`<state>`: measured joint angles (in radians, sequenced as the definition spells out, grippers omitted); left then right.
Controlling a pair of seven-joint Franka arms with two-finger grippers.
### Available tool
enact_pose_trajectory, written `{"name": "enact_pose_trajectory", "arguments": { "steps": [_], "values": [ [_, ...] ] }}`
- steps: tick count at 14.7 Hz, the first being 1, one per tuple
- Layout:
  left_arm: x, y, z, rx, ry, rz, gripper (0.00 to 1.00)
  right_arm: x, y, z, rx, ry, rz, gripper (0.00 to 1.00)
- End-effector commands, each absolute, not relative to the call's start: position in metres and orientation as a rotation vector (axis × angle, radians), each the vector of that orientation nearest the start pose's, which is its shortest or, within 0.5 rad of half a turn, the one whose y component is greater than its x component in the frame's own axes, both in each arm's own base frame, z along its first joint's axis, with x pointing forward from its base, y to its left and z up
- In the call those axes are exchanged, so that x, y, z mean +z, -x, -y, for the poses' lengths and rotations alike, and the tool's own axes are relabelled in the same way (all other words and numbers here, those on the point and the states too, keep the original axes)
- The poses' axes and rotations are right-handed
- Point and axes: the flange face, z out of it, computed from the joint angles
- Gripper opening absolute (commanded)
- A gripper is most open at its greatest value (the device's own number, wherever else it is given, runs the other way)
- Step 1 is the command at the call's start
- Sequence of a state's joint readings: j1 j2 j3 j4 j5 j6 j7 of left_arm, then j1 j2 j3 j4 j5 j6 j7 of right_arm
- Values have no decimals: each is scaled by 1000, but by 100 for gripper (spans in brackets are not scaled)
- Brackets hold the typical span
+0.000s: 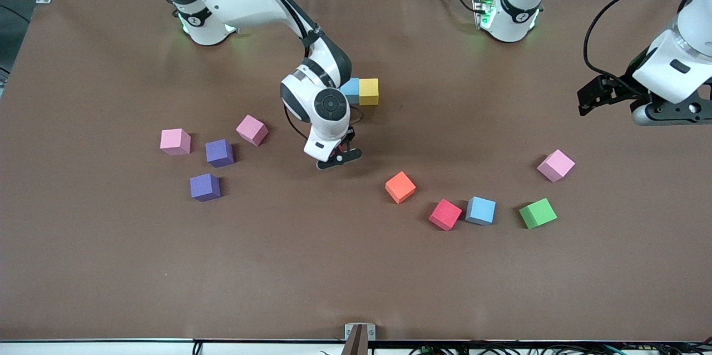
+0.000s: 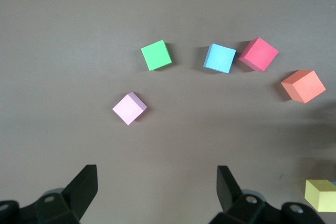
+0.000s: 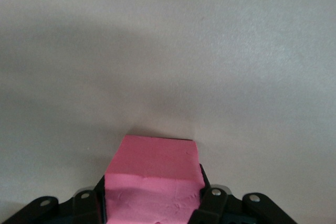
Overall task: Arrange 11 blocks into digit 3
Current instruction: 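Lower the red cube below the yellow cube and open the right gripper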
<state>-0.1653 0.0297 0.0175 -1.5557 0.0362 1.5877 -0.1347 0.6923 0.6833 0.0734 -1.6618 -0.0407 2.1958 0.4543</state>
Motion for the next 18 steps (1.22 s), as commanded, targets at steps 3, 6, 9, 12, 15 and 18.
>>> {"name": "enact_pose_trajectory", "arguments": {
  "steps": [3,6,9,12,15,18],
  "values": [
    [620,-563,81,-27,3120,-20,100,181,-452,-455,207,3126,528,39],
    [620,-563,78,-26,3121,-17,100,181,-446,-454,205,3123,536,39],
    [620,-563,76,-26,3121,-17,100,184,-437,-451,212,3126,549,40],
    [620,-563,76,-26,3121,-17,100,186,-433,-447,223,3127,542,40],
    [620,-563,76,-26,3121,-17,100,187,-429,-446,229,3127,543,40],
    [620,-563,76,-26,3121,-15,100,190,-424,-444,235,3119,524,40]
  ]
}}
